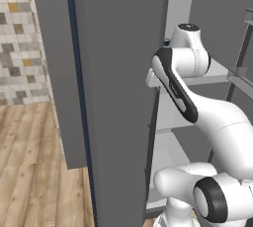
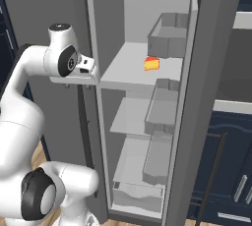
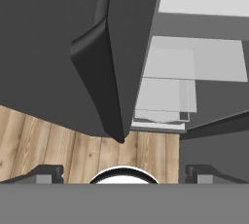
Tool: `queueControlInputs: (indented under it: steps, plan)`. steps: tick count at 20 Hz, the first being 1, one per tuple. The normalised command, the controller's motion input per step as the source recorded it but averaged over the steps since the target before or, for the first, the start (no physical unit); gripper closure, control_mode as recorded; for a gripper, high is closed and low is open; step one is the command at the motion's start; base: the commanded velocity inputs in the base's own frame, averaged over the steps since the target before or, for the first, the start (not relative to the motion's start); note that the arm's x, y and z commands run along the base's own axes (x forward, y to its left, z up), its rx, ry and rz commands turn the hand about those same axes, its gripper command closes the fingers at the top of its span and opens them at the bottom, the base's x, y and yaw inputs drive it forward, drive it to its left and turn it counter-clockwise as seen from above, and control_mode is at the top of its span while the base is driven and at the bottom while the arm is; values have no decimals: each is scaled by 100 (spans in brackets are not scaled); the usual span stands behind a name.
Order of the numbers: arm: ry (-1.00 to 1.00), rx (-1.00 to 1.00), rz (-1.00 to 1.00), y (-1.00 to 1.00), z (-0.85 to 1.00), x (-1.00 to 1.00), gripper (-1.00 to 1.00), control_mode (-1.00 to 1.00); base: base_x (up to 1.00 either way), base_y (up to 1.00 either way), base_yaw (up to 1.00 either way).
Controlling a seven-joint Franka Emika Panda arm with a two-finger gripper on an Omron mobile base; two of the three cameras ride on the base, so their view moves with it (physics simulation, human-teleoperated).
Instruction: Pick the cheese from the fridge and the cheese grater from the cabinet and place them next to the salad bowl.
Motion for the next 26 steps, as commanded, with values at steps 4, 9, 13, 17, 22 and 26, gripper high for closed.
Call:
queueControlInputs:
  steps: [4, 9, 13, 17, 22, 26]
  plan:
    - [0, 0, 0, 0, 0, 0, -100, -100, 0, 0, 0]
    - [0, 0, 0, 0, 0, 0, -100, -100, 0, 0, 0]
    - [0, 0, 0, 0, 0, 0, -100, -100, 0, 0, 0]
    - [0, 0, 0, 0, 0, 0, -100, -100, 0, 0, 0]
    - [0, 0, 0, 0, 0, 0, -100, -100, 0, 0, 0]
    - [0, 0, 0, 0, 0, 0, -100, -100, 0, 0, 0]
